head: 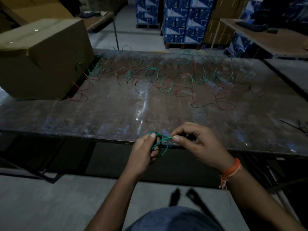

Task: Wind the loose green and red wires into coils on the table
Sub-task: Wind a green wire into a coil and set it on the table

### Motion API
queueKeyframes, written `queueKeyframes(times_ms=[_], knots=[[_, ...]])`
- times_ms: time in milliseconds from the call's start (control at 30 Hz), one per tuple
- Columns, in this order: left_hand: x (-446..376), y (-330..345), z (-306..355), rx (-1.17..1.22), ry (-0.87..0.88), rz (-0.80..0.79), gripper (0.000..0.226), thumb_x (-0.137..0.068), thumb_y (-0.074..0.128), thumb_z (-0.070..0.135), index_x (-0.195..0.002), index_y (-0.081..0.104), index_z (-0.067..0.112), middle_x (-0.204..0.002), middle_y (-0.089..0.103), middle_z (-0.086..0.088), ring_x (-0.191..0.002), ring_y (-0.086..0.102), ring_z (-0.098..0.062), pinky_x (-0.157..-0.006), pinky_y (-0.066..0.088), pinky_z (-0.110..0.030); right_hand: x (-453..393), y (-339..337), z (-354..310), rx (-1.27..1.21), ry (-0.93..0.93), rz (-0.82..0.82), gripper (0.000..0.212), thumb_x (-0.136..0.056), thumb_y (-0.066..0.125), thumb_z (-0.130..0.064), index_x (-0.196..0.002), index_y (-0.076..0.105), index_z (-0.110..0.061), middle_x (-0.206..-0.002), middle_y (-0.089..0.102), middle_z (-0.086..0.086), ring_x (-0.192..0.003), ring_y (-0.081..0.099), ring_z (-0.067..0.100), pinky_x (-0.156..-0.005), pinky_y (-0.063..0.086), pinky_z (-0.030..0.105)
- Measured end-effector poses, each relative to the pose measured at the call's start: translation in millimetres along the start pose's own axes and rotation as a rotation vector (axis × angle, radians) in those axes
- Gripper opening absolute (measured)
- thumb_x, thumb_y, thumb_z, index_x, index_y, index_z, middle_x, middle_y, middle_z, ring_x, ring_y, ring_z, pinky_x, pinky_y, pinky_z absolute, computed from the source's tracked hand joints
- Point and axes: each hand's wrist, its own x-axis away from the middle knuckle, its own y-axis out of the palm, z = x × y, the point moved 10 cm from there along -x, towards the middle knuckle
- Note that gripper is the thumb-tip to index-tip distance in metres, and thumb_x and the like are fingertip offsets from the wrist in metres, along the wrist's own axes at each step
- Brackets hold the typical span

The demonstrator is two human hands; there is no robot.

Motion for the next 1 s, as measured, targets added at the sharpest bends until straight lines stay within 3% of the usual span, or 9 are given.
queueKeyframes(times_ms=[100,267,367,433,533,633,700,833,1000], knots=[[-3,5,0,0.028,-0.013,-0.009,0.030,-0.106,0.038,0.023,-0.078,0.043,0.012,-0.055,0.028,0.002,-0.043,0.023,-0.005,-0.041,0.018,-0.015,6,-4,10,0.030,0.054,-0.011,0.011,-0.092,0.066,-0.028,-0.096,0.075,-0.023,-0.086,0.068,-0.007,-0.079,0.064,0.015,-0.067,0.052,0.037],[-6,12,0,-0.005,-0.008,-0.020,0.033,-0.101,0.045,0.035,-0.082,0.047,0.008,-0.050,0.033,0.004,-0.040,0.025,-0.006,-0.041,0.019,-0.017,13,-15,21,0.178,0.082,0.067,0.013,-0.088,0.070,-0.019,-0.097,0.075,-0.028,-0.101,0.061,-0.007,-0.100,0.060,0.009,-0.080,0.049,0.025],[-2,9,14,-0.236,0.142,0.059,0.030,-0.097,0.044,0.040,-0.073,0.051,0.023,-0.050,0.039,0.009,-0.044,0.034,-0.006,-0.044,0.026,-0.023,24,-32,36,0.132,0.205,0.272,0.019,-0.089,0.072,-0.010,-0.099,0.073,-0.026,-0.095,0.063,-0.002,-0.084,0.060,0.009,-0.074,0.047,0.020],[5,8,32,-0.495,0.319,0.132,0.034,-0.101,0.042,0.041,-0.070,0.049,0.028,-0.051,0.043,0.004,-0.047,0.039,-0.011,-0.046,0.031,-0.033,35,-35,56,-0.141,0.419,0.372,0.002,-0.095,0.068,-0.018,-0.094,0.069,-0.020,-0.079,0.068,0.001,-0.065,0.058,0.012,-0.062,0.047,0.027],[11,20,43,-0.654,0.429,0.121,0.037,-0.103,0.037,0.044,-0.076,0.048,0.020,-0.055,0.047,-0.003,-0.051,0.047,-0.021,-0.052,0.037,-0.047,50,-2,76,-0.626,0.737,0.286,0.015,-0.098,0.061,-0.029,-0.100,0.064,-0.014,-0.077,0.072,0.010,-0.058,0.061,0.012,-0.051,0.042,0.021],[12,36,42,-0.640,0.438,0.037,0.038,-0.103,0.040,0.041,-0.076,0.048,0.015,-0.058,0.046,-0.004,-0.055,0.047,-0.023,-0.055,0.036,-0.048,48,9,71,-0.974,0.749,0.304,0.020,-0.089,0.068,-0.020,-0.106,0.063,-0.012,-0.090,0.071,0.018,-0.068,0.065,0.015,-0.054,0.048,0.017],[14,45,37,-0.605,0.419,-0.032,0.040,-0.101,0.043,0.043,-0.076,0.049,0.012,-0.060,0.047,-0.003,-0.057,0.047,-0.018,-0.056,0.036,-0.044,45,4,68,-1.050,0.698,0.338,0.029,-0.081,0.070,-0.012,-0.109,0.066,-0.009,-0.091,0.071,0.015,-0.071,0.065,0.014,-0.057,0.049,0.016],[14,55,29,-0.566,0.384,-0.088,0.043,-0.099,0.047,0.048,-0.072,0.045,0.015,-0.062,0.040,0.002,-0.059,0.039,-0.009,-0.055,0.034,-0.039,42,-17,62,-0.893,0.526,0.413,0.025,-0.086,0.065,0.009,-0.106,0.069,-0.005,-0.085,0.071,0.007,-0.070,0.064,0.009,-0.062,0.049,0.014],[5,55,11,-0.402,0.251,-0.068,0.044,-0.100,0.045,0.047,-0.069,0.044,0.016,-0.057,0.040,0.008,-0.053,0.036,-0.010,-0.051,0.028,-0.031,45,-51,31,-0.179,0.196,0.438,0.032,-0.085,0.071,0.008,-0.107,0.072,-0.016,-0.094,0.075,-0.002,-0.085,0.070,0.009,-0.079,0.055,0.021]])
